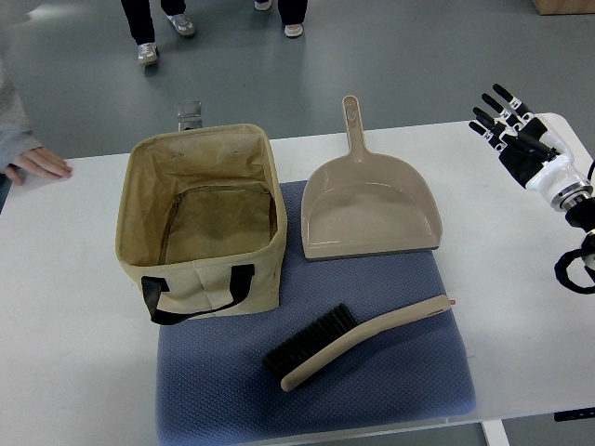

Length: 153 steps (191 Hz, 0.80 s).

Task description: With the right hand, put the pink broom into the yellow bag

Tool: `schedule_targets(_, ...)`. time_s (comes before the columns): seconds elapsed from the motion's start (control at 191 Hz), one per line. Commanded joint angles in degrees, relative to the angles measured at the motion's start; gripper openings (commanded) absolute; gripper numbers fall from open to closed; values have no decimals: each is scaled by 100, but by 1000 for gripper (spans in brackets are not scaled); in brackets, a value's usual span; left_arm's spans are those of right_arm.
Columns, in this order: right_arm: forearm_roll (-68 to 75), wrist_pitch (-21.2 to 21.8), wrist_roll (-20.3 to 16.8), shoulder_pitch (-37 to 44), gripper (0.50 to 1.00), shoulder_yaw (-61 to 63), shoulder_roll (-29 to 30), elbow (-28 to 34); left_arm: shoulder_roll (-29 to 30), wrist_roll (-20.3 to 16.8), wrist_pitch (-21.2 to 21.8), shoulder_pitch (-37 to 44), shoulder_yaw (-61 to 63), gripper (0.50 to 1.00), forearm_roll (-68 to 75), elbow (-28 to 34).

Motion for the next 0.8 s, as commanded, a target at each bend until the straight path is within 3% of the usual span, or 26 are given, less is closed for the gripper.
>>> schedule_targets(0.0,0,7,0,-9,930,0,1,0,0,0,1,0,-7,1000,0,0)
schedule_targets(0.794,-18,51,-17,9,930,-9,-35,9,0,-35,1,26,2,1000,0,-9)
